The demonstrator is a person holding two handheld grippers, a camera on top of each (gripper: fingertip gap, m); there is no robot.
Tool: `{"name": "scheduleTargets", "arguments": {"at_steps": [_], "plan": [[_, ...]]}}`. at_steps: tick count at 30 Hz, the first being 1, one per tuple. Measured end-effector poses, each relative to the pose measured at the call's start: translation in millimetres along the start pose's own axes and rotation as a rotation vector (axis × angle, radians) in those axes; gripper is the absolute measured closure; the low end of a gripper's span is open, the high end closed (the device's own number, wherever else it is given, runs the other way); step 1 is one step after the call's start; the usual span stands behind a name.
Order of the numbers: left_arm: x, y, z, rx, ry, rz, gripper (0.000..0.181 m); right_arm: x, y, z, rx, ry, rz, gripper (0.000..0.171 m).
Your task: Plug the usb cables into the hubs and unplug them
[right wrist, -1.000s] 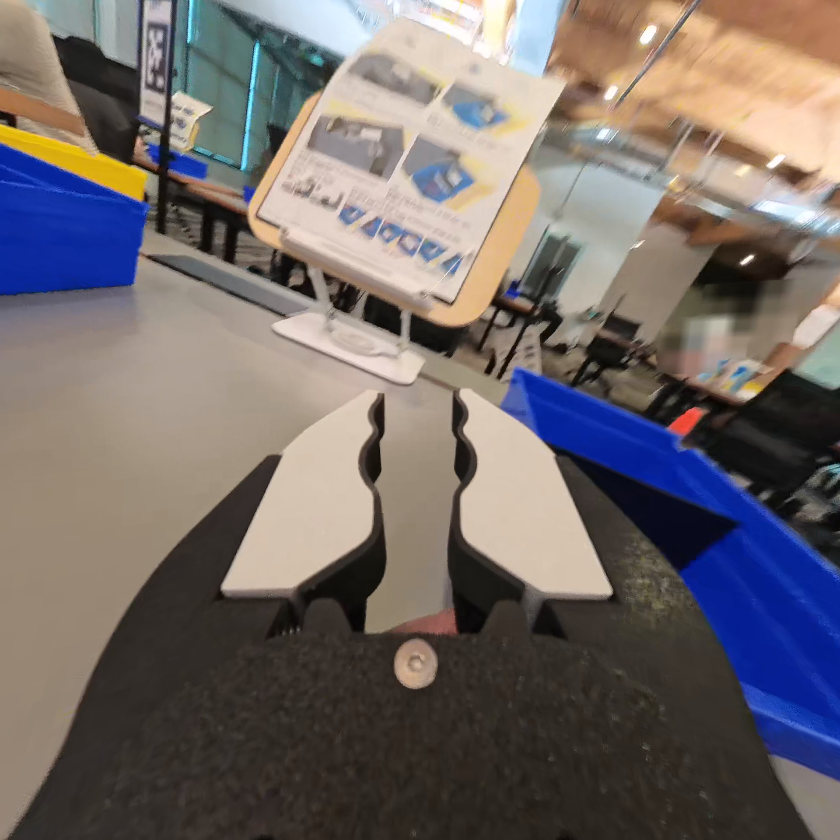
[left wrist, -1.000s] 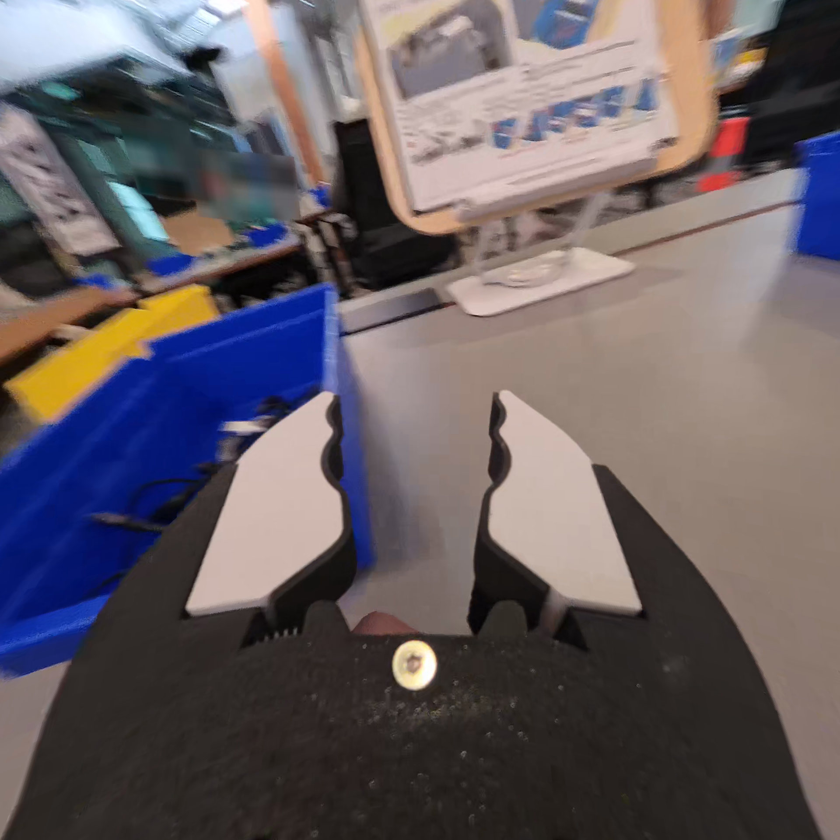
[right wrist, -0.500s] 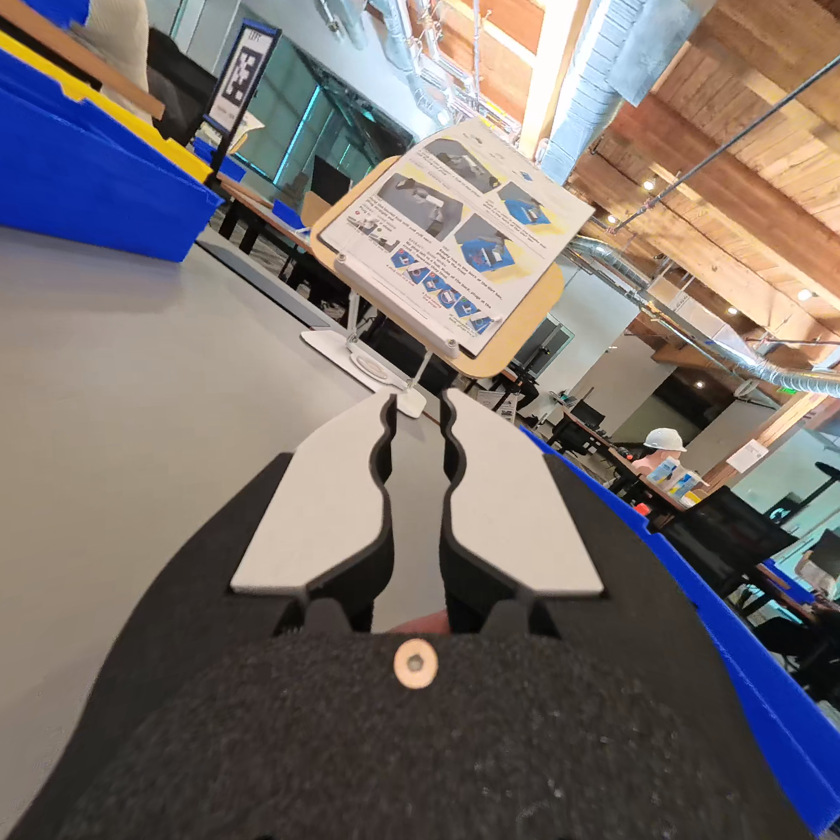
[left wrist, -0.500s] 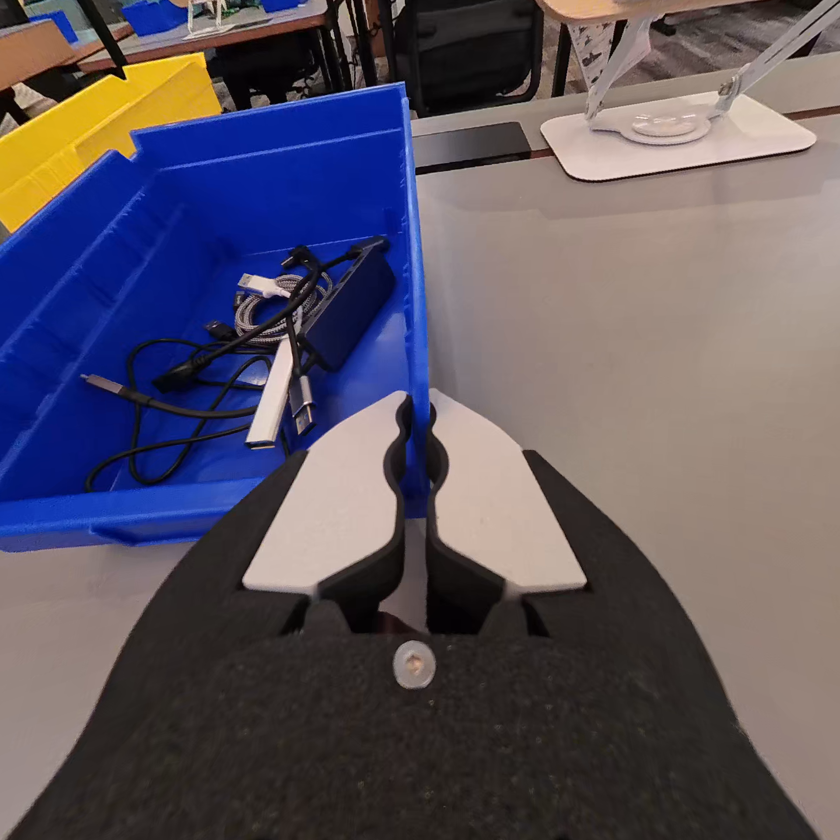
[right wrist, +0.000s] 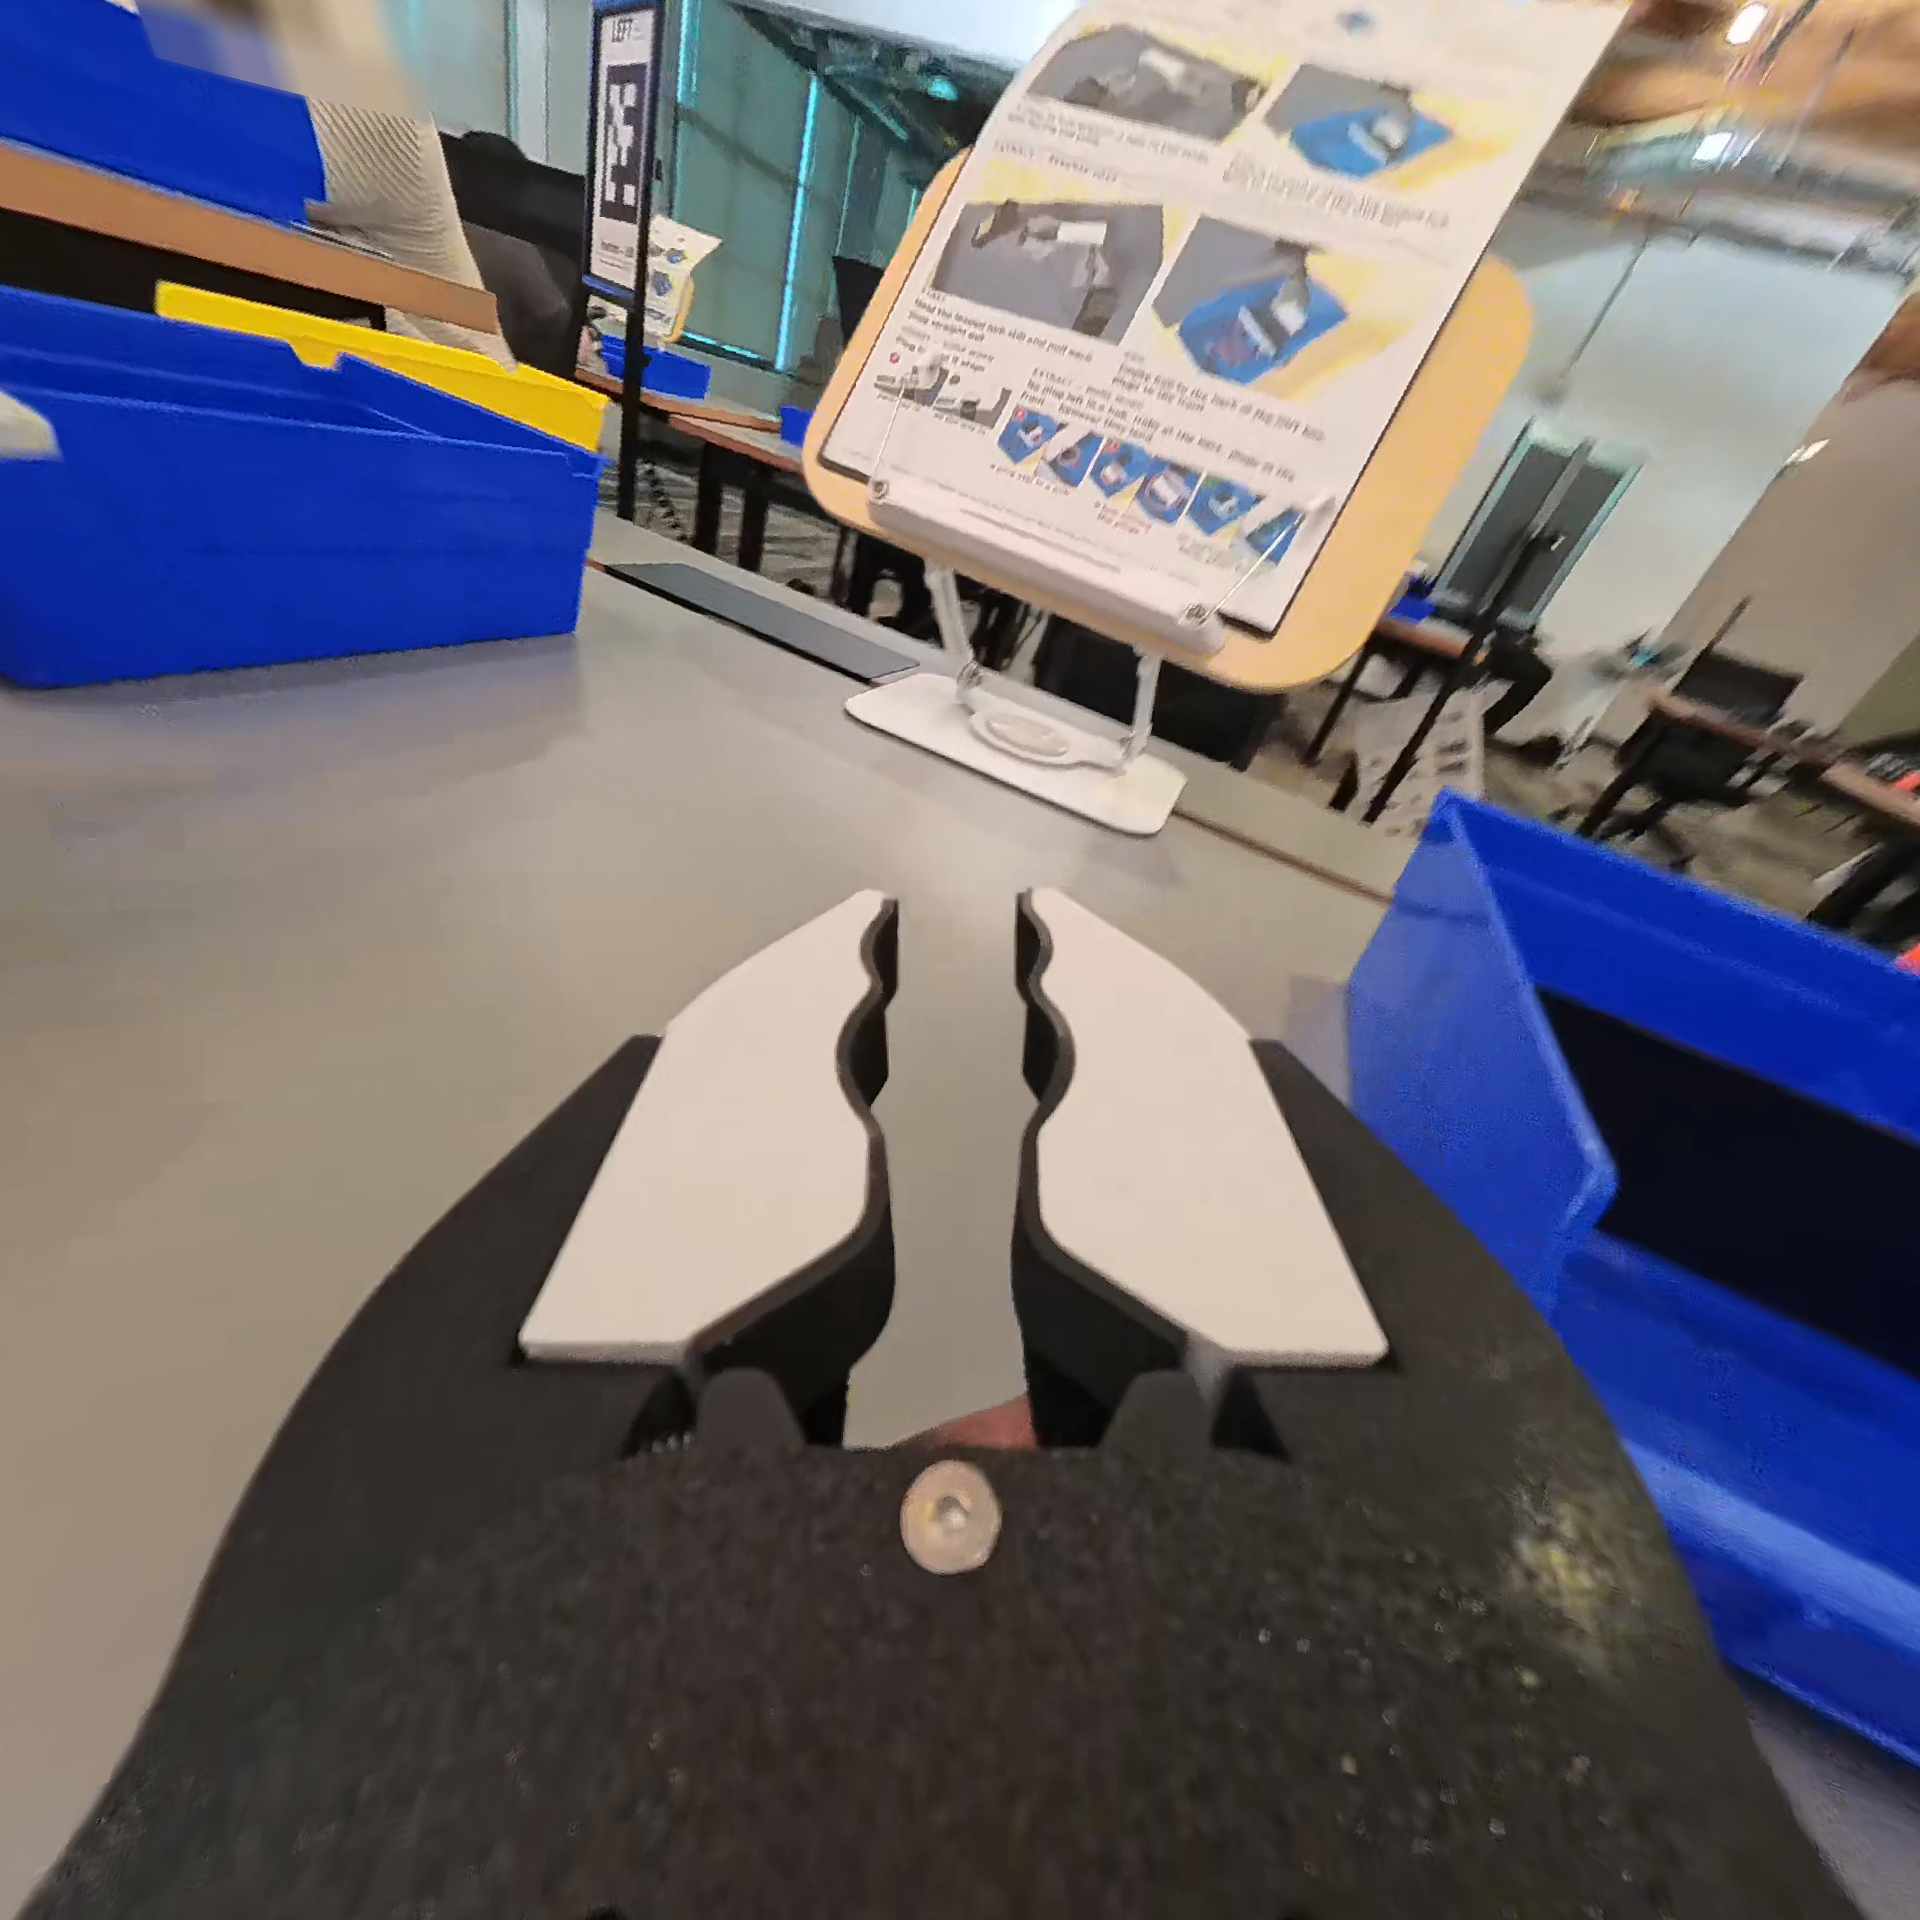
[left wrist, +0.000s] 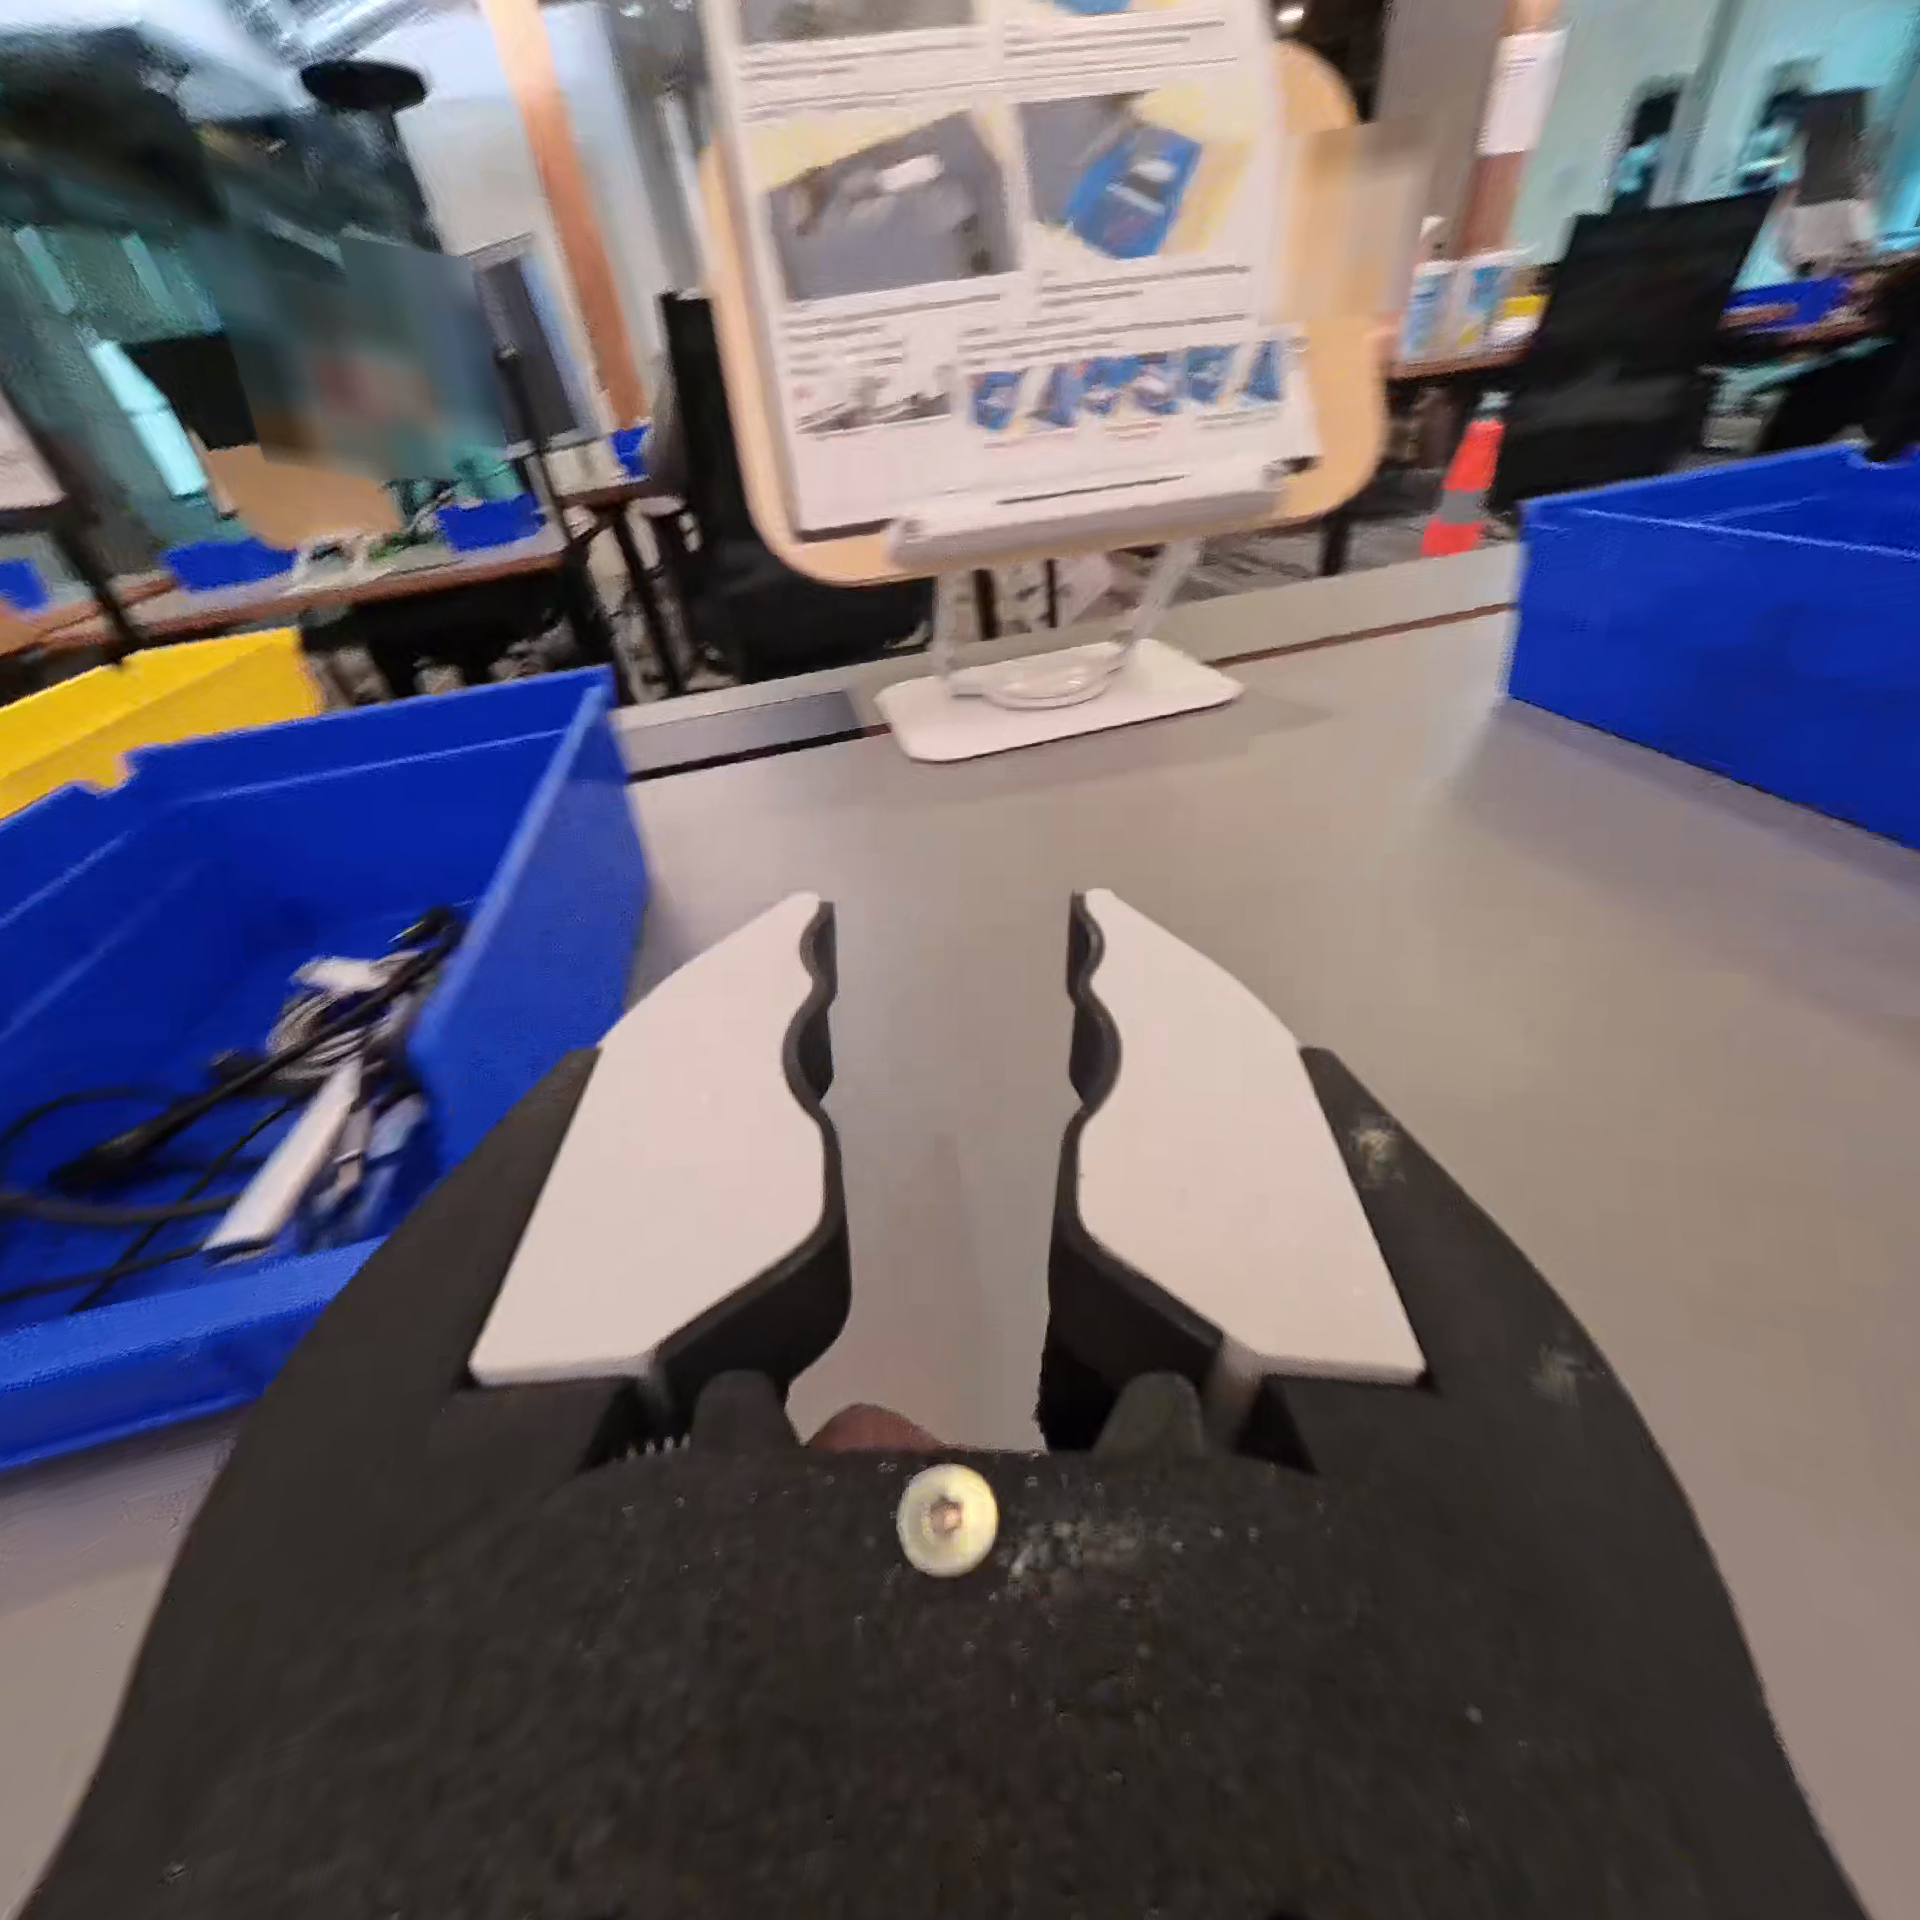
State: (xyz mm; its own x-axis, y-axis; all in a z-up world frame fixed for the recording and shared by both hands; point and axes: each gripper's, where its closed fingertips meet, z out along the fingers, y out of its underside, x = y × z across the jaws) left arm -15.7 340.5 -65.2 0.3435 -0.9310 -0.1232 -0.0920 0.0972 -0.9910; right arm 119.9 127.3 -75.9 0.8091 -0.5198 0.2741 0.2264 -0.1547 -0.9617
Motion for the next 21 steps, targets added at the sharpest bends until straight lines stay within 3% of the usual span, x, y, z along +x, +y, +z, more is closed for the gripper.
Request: {"name": "scheduleTargets", "arguments": {"at_steps": [4,12,21], "plan": [[38.1,26.5,16.3,-0.112,0.086,0.066,0.133,2.0,8.2,5.4,-0.05,-0.025,0.101,0.147],[36.8,52.2,34.2,-0.306,0.151,-0.061,0.126,6.8,24.5,15.1,-0.159,-0.029,0.161,0.138],[39.4,55.0,36.1,-0.324,0.149,-0.034,0.134,8.1,21.6,10.0,-0.132,-0.019,0.149,0.148]]}}
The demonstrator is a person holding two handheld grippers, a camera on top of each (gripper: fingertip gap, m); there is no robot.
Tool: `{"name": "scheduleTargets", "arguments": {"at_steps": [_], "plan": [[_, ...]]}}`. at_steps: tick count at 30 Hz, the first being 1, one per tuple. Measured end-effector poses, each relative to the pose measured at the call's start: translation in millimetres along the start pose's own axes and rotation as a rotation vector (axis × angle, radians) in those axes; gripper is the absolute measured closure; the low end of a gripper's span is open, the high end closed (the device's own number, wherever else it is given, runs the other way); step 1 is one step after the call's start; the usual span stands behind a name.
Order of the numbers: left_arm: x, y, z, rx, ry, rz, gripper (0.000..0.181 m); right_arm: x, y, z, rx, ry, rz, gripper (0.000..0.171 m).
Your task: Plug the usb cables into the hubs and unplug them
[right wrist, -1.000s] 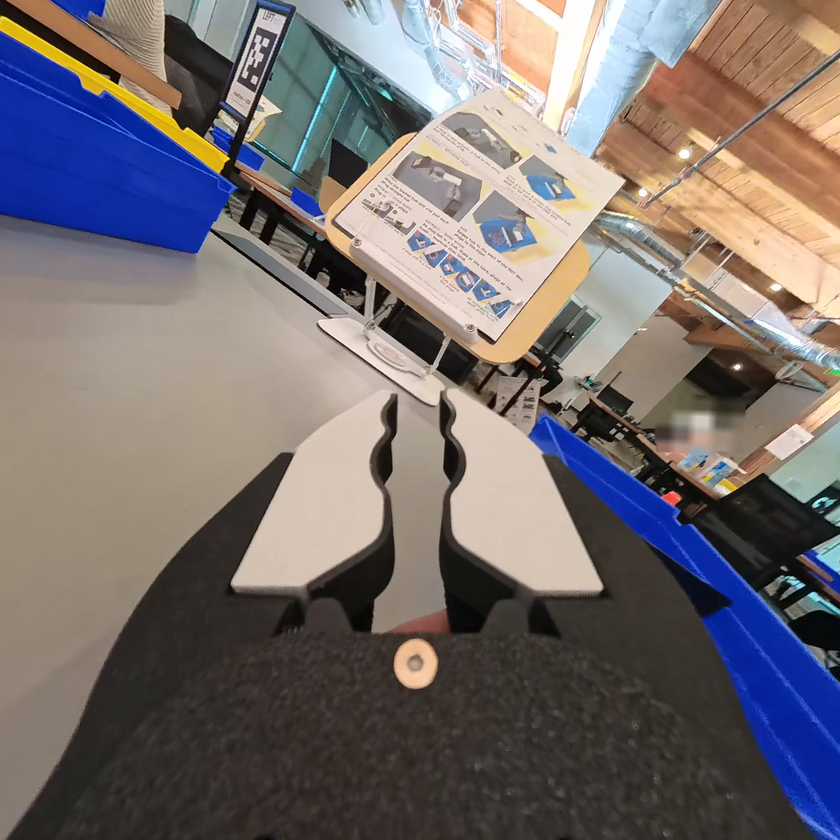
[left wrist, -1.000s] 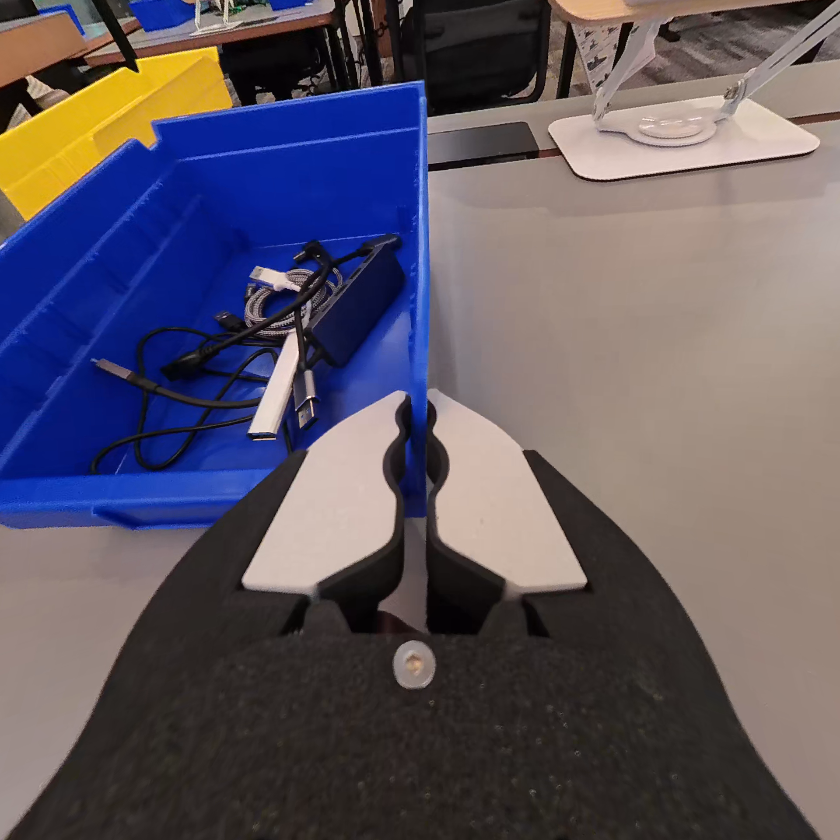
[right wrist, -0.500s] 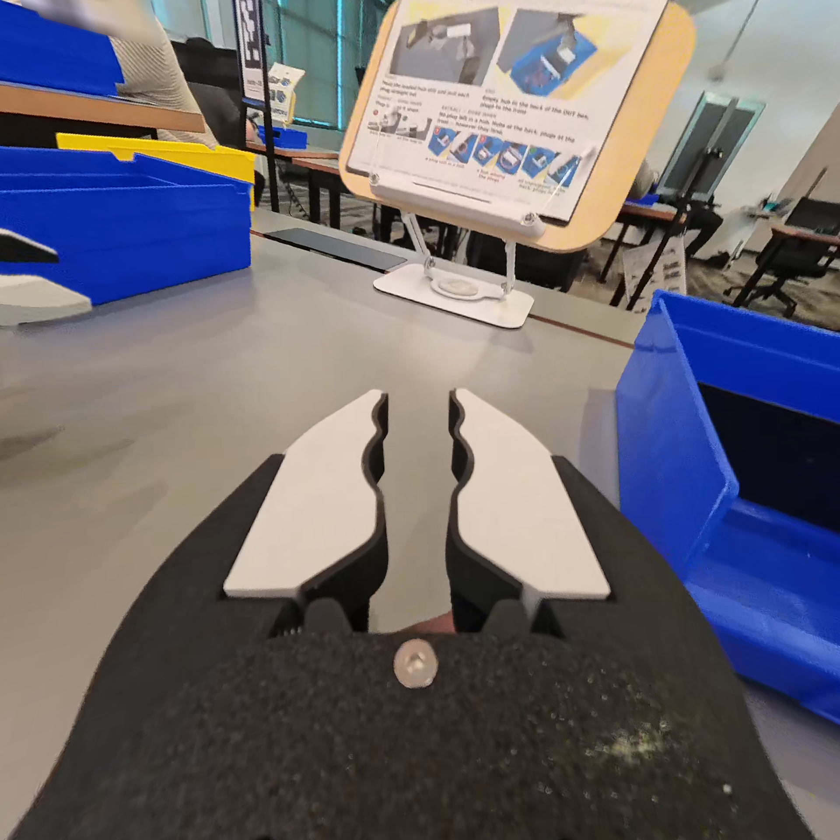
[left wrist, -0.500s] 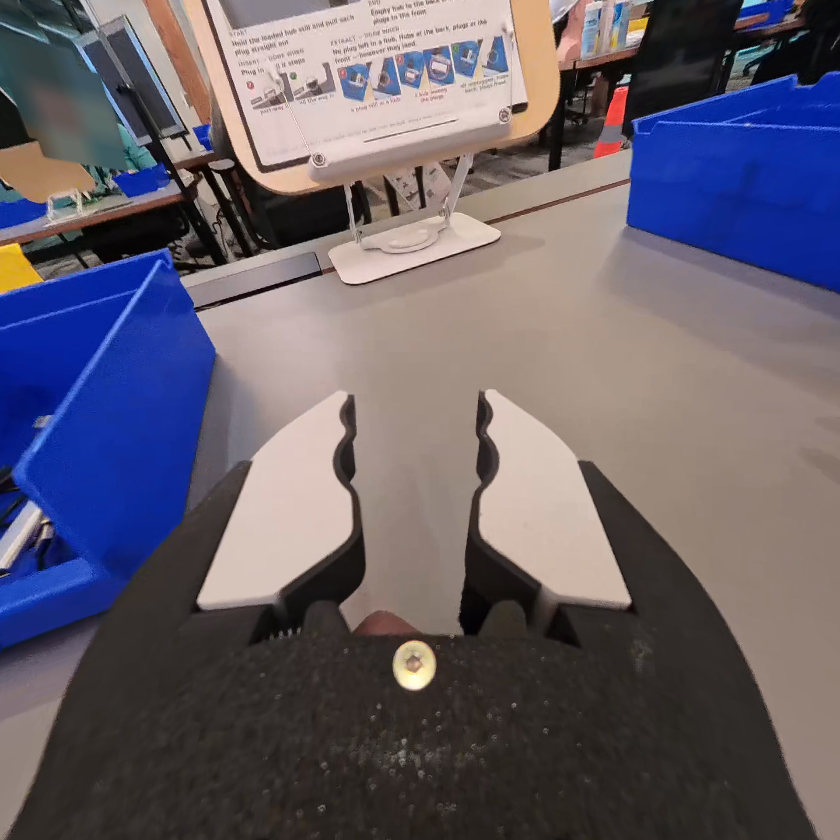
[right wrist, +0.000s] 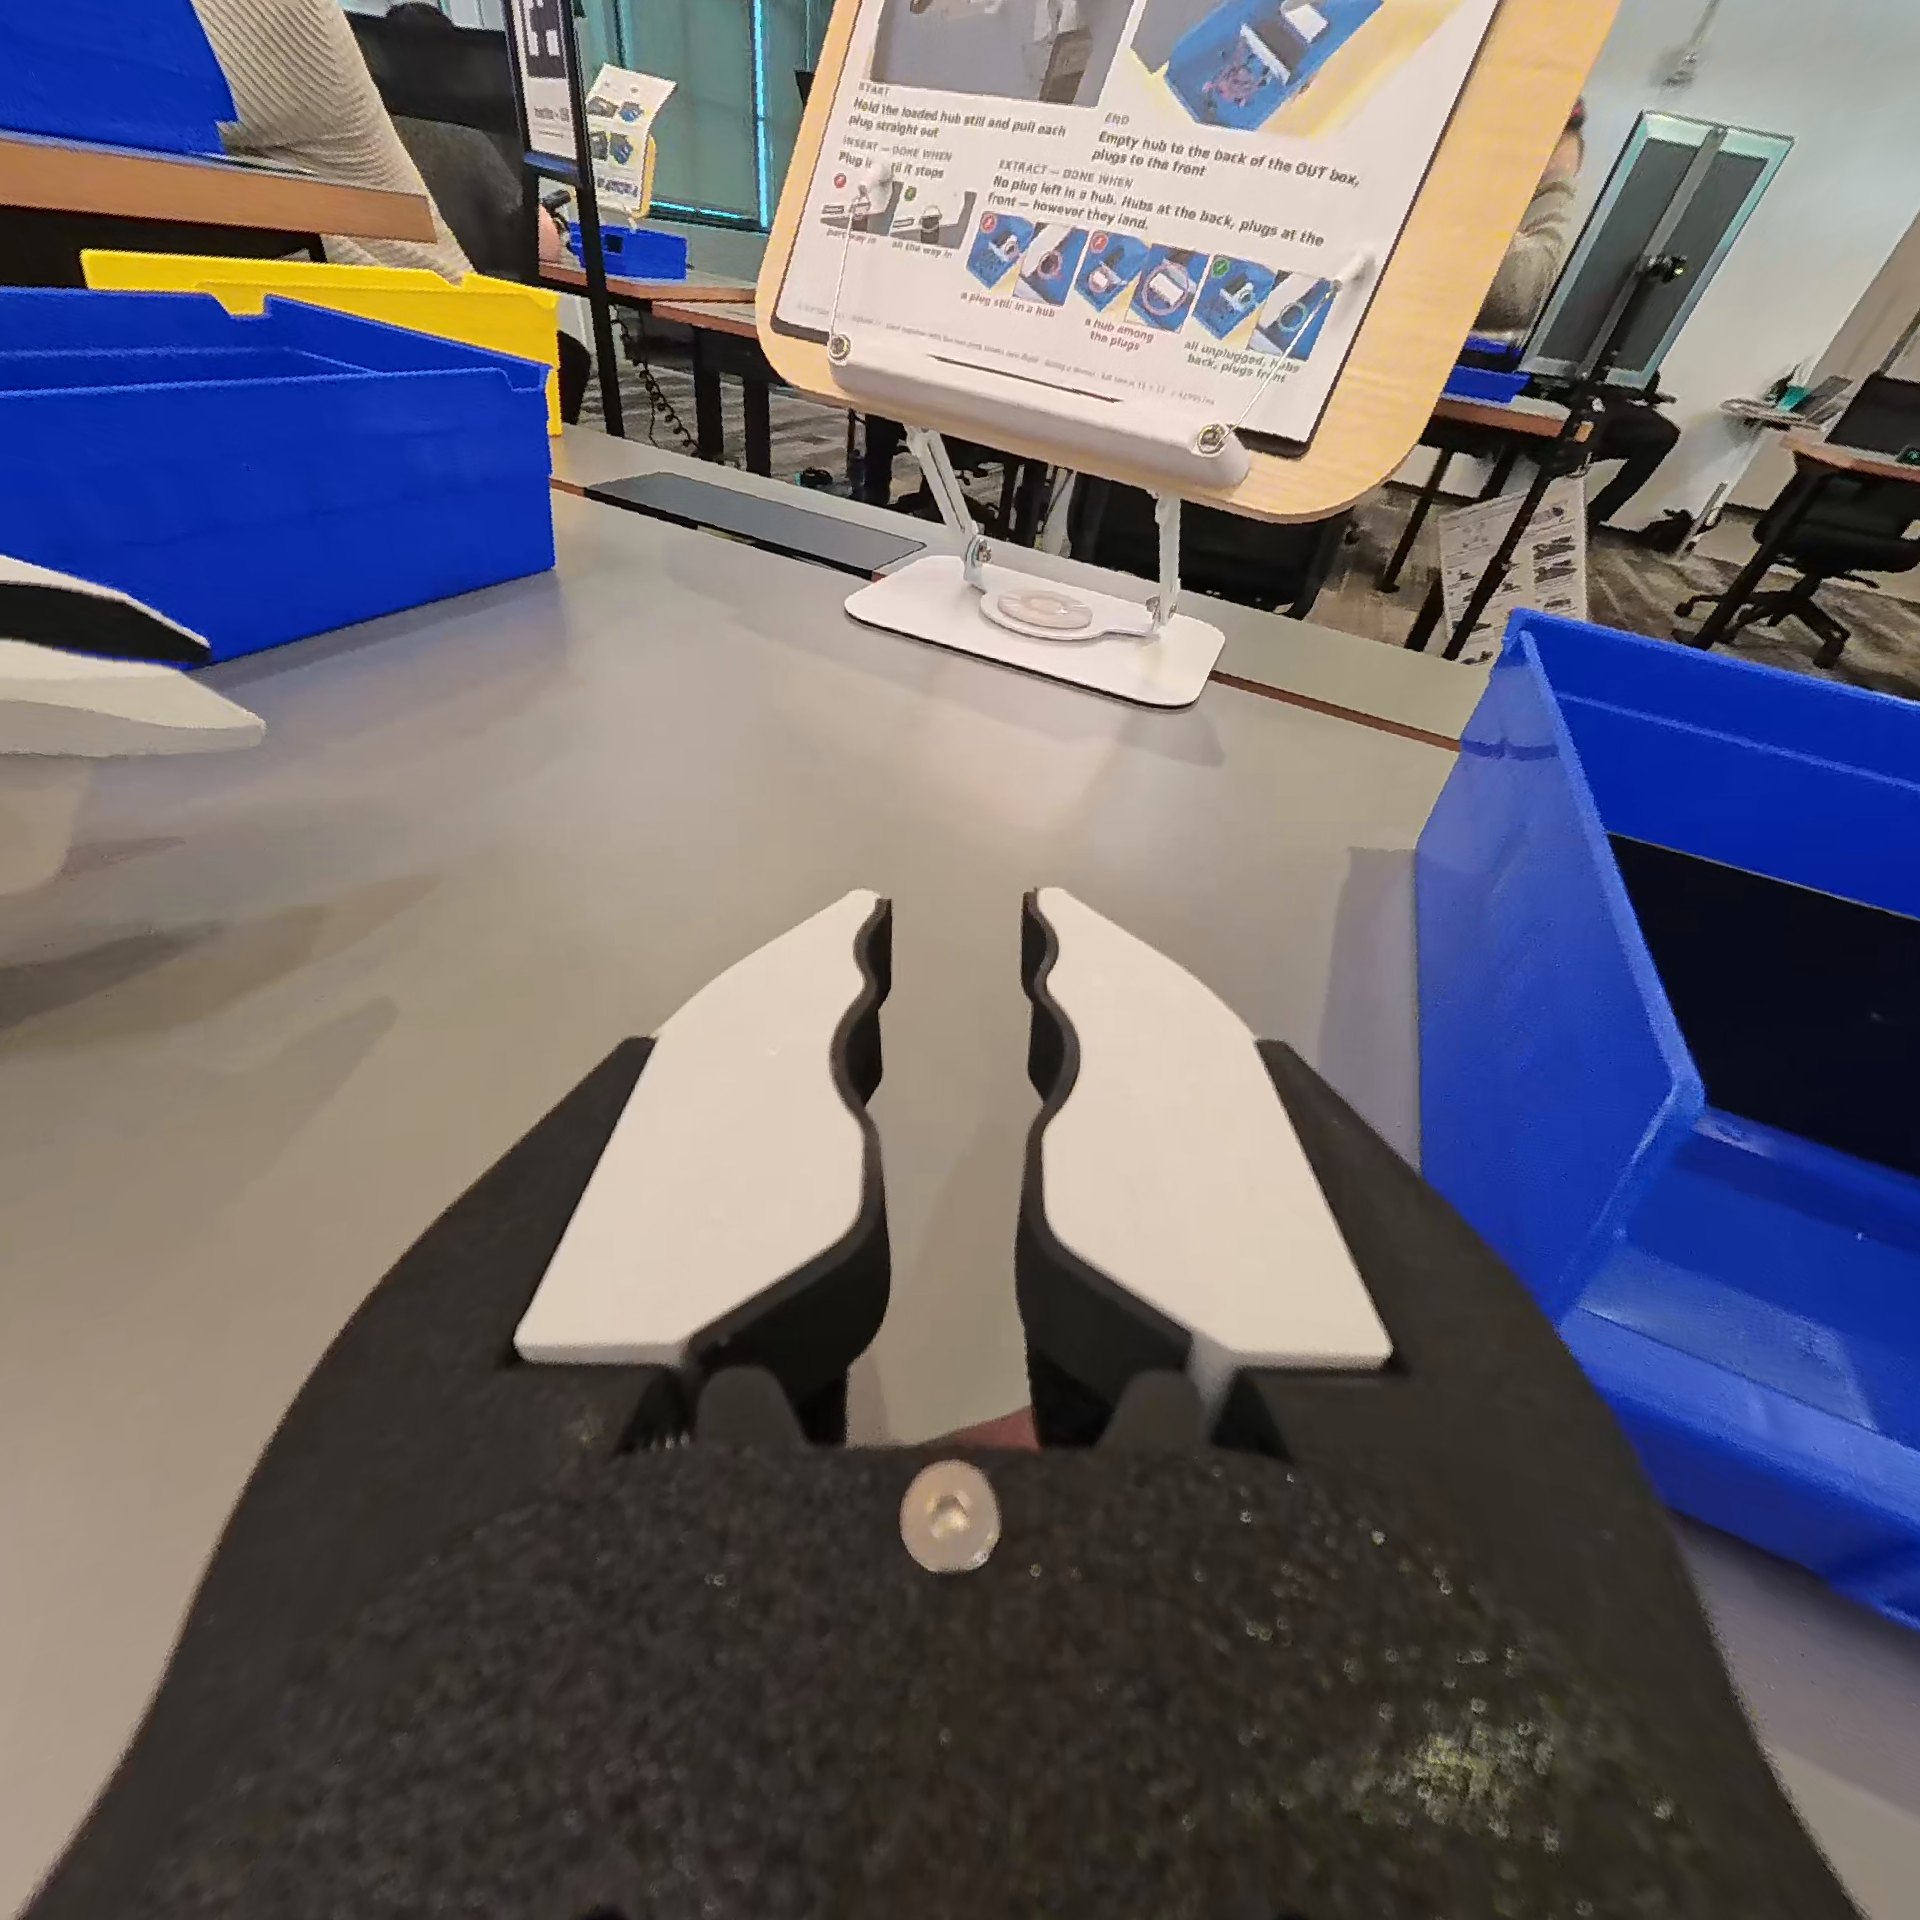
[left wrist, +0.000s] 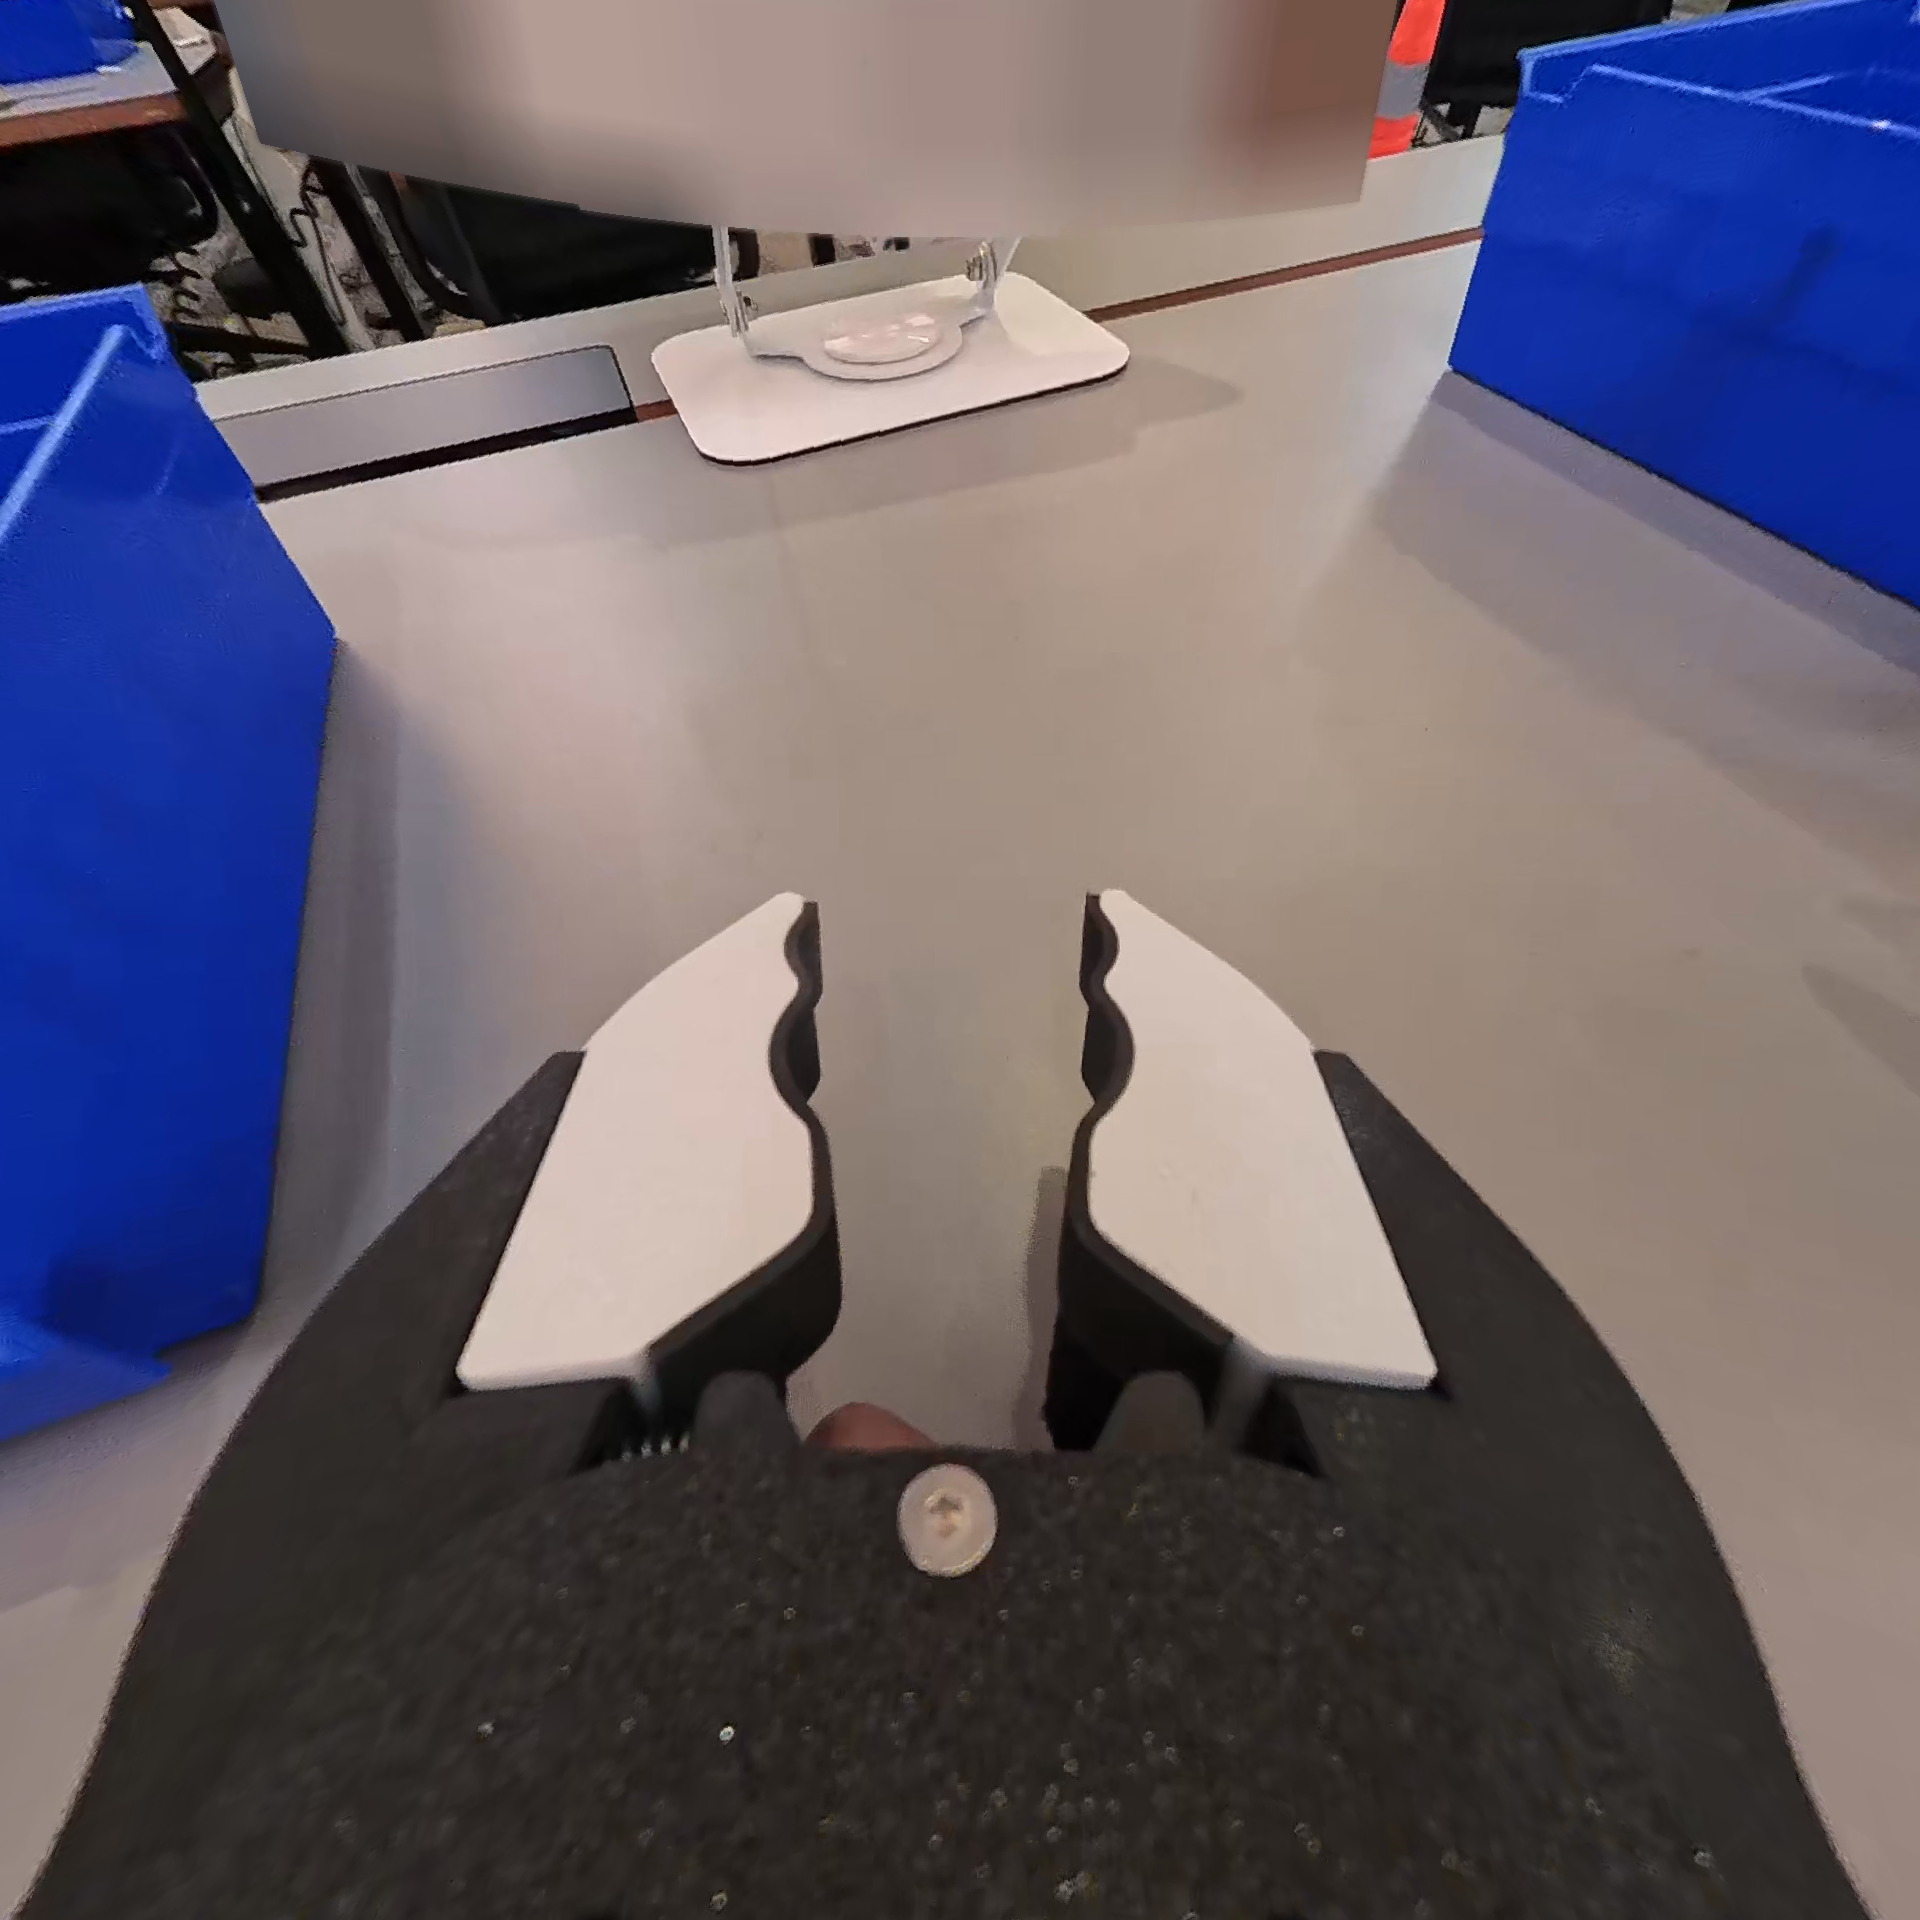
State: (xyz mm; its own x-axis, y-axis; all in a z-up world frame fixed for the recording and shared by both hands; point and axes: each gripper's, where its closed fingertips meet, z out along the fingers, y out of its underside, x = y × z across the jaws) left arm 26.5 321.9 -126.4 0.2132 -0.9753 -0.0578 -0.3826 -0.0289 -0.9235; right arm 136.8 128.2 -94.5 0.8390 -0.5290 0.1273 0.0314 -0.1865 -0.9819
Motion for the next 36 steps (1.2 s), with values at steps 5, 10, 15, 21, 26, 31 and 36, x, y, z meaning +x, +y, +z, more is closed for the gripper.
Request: {"name": "scheduleTargets", "arguments": {"at_steps": [5,10,15,21,26,31,36], "plan": [[1.5,-1.3,-1.0,0.011,-0.002,0.017,0.134,-1.8,1.6,1.4,-0.014,-0.009,-0.008,0.148],[1.9,-0.4,-0.1,0.003,0.0,0.019,0.132,-4.7,2.2,2.1,-0.02,-0.009,-0.039,0.148],[2.0,-0.1,0.3,0.0,-0.002,0.023,0.132,-6.9,2.6,2.5,-0.023,-0.016,-0.053,0.148],[3.0,0.5,0.7,-0.004,-0.002,0.032,0.13,-9.0,2.7,2.6,-0.024,-0.018,-0.072,0.148],[3.6,0.2,0.4,-0.002,-0.001,0.036,0.129,-11.5,3.6,3.5,-0.033,-0.015,-0.101,0.148],[5.3,1.5,1.3,-0.011,0.005,0.047,0.128,-14.2,3.9,3.8,-0.036,-0.017,-0.126,0.148],[6.2,2.2,1.7,-0.016,0.007,0.054,0.128,-13.4,3.8,3.6,-0.034,-0.022,-0.112,0.148]]}}
